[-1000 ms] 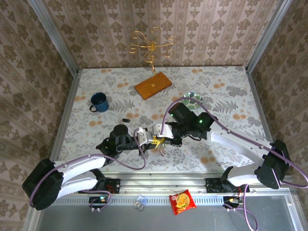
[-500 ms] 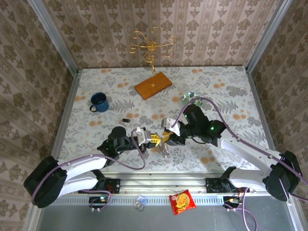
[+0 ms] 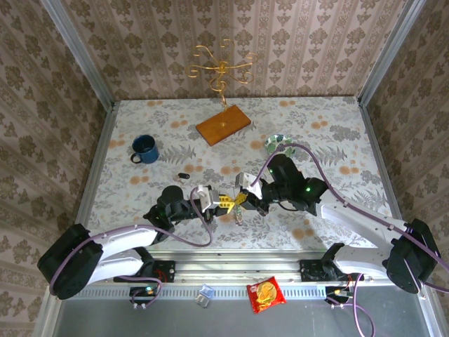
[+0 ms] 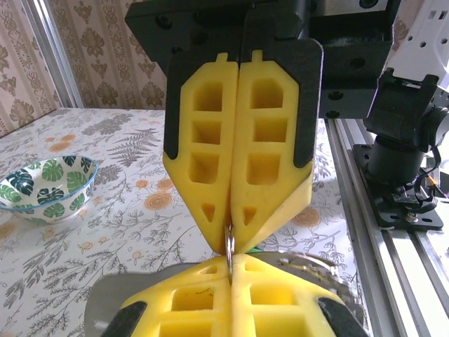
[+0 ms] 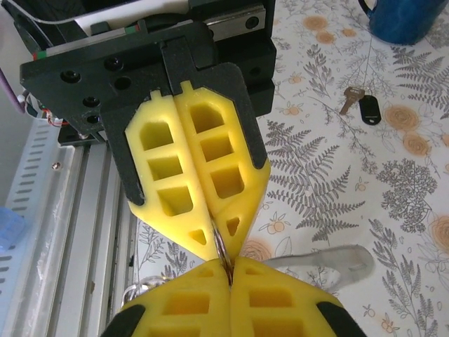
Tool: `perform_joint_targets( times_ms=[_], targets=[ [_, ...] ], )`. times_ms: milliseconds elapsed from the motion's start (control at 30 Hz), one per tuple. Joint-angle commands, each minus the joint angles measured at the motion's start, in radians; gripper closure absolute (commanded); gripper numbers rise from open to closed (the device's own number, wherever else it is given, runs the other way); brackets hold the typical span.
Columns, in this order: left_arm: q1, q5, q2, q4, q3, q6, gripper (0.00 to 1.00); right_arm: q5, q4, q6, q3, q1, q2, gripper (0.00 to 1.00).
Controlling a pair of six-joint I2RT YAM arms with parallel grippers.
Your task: Put the keys on the keyring
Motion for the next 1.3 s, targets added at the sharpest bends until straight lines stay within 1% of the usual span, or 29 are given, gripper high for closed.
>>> perform_joint_targets(
  times_ms=[0, 33, 67, 100, 167, 233, 267, 333, 567, 767, 900, 1033, 1200, 1267],
  targets=[
    [-0.002, 0.042, 0.002, 0.093, 0.002, -0.018, 1.0, -0.05, 0.007, -0.013, 0.017, 0.002, 0.017, 1.0],
    [-0.002, 0.035, 0.003, 0.092, 0.002, -0.017, 0.99, -0.056, 0.003, -0.018, 0.02, 0.002, 0.016, 1.0],
    [-0.002, 0.024, 0.001, 0.088, 0.001, -0.017, 0.91, -0.059, -0.002, -0.024, 0.022, 0.002, 0.014, 1.0],
    [-0.002, 0.017, -0.002, 0.081, 0.0, -0.016, 0.86, -0.061, -0.008, -0.03, 0.025, 0.002, 0.013, 1.0],
    [-0.002, 0.017, -0.013, 0.05, 0.004, 0.003, 0.8, -0.057, -0.043, -0.054, 0.038, 0.002, 0.014, 1.0],
    [-0.001, 0.017, -0.029, -0.02, 0.02, 0.027, 0.79, -0.045, -0.101, -0.084, 0.067, 0.002, 0.02, 1.0],
    [-0.002, -0.016, -0.039, -0.067, 0.03, 0.046, 0.79, -0.035, -0.136, -0.102, 0.084, 0.004, 0.026, 1.0],
    [-0.001, -0.026, -0.059, -0.146, 0.051, 0.075, 0.79, -0.011, -0.207, -0.146, 0.123, 0.009, 0.039, 1.0],
    [-0.004, -0.036, -0.096, -0.334, 0.11, 0.147, 0.8, 0.1, -0.422, -0.281, 0.247, 0.052, 0.105, 1.0],
    [-0.004, -0.037, -0.089, -0.401, 0.144, 0.177, 0.82, 0.116, -0.454, -0.307, 0.306, 0.091, 0.14, 1.0],
    [-0.005, -0.033, -0.081, -0.417, 0.158, 0.191, 0.9, 0.082, -0.428, -0.291, 0.309, 0.097, 0.137, 1.0],
    [-0.005, -0.033, -0.089, -0.373, 0.144, 0.182, 1.0, 0.062, -0.362, -0.241, 0.263, 0.084, 0.104, 1.0],
    [-0.005, -0.036, -0.098, -0.294, 0.106, 0.159, 1.0, 0.03, -0.242, -0.123, 0.174, 0.02, 0.034, 0.77],
    [-0.005, -0.036, -0.097, -0.274, 0.095, 0.151, 1.0, 0.01, -0.211, -0.082, 0.139, -0.007, 0.008, 0.73]
  ],
)
